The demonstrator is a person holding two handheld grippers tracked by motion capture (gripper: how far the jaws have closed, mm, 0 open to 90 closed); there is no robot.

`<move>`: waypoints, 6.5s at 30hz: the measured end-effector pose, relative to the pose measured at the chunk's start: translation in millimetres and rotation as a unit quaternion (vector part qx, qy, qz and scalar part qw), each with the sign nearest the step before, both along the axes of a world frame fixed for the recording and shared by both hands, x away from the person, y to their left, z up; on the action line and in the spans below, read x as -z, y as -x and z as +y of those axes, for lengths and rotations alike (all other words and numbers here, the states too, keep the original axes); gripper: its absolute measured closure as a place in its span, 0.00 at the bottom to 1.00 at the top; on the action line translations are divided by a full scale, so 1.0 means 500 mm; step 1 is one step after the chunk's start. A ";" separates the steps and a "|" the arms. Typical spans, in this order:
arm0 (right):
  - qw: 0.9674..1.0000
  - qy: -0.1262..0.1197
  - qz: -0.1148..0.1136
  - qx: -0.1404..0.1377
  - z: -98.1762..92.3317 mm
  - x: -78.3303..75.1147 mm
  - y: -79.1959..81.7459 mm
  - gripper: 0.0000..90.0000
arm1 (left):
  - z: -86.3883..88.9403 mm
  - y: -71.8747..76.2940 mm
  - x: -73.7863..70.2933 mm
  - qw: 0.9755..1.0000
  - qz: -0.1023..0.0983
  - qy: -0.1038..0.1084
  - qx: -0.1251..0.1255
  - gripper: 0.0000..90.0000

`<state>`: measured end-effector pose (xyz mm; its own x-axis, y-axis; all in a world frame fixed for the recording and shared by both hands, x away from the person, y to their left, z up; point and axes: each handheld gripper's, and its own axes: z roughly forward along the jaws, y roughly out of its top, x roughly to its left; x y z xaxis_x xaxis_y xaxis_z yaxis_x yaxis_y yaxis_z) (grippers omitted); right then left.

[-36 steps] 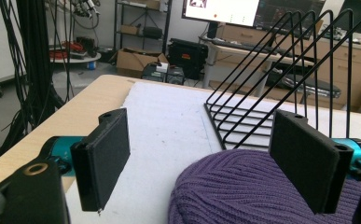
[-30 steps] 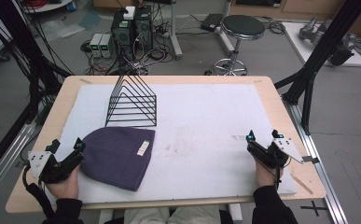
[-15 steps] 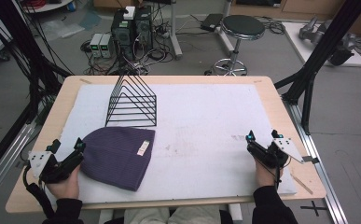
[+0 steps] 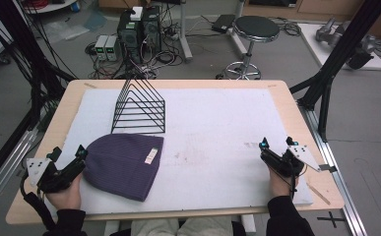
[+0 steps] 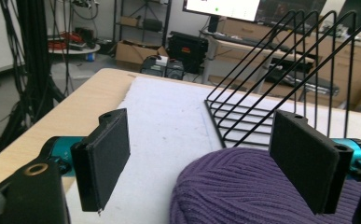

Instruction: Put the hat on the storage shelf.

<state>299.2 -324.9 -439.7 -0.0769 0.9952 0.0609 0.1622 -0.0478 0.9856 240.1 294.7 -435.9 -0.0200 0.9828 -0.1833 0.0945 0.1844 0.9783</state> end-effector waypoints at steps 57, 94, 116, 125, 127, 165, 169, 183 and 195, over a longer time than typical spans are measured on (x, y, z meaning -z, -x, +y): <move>1.000 0.006 0.017 -0.015 0.007 0.004 -0.006 0.13 | -0.020 -0.033 -0.001 0.961 0.262 0.077 0.030 0.23; 1.000 0.010 0.013 -0.013 0.011 0.004 -0.006 0.13 | -0.056 -0.031 0.019 0.953 0.292 0.080 -0.012 0.52; 1.000 0.012 0.012 -0.011 0.012 0.004 -0.007 0.13 | -0.045 -0.036 0.029 0.956 0.270 0.105 0.037 0.84; 1.000 0.010 0.012 -0.012 0.012 0.004 -0.006 0.13 | -0.050 -0.037 0.021 0.962 0.256 0.074 0.054 0.85; 1.000 0.010 0.012 -0.013 0.012 0.004 -0.007 0.13 | -0.055 -0.036 0.012 0.965 0.249 0.051 0.058 0.85; 1.000 0.004 0.015 -0.014 0.003 0.003 0.000 0.13 | -0.128 -0.021 -0.067 0.980 0.120 -0.105 0.120 0.85; 1.000 0.001 0.016 -0.012 0.001 0.003 0.002 0.13 | -0.131 -0.021 -0.078 0.979 0.095 -0.119 0.134 0.85; 1.000 -0.002 0.020 -0.007 -0.004 0.005 0.007 0.13 | -0.137 -0.018 -0.115 0.966 -0.041 -0.153 0.202 0.85; 1.000 -0.012 0.003 -0.016 0.002 0.000 0.009 0.13 | -0.125 -0.041 -0.174 0.943 -0.139 -0.144 0.265 0.85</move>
<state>294.9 -324.1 -439.7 -0.1078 0.9905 0.0859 0.1693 -0.0668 0.9833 260.6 231.9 -348.7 0.4984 0.8506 0.1672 -0.1687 -0.0940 0.9812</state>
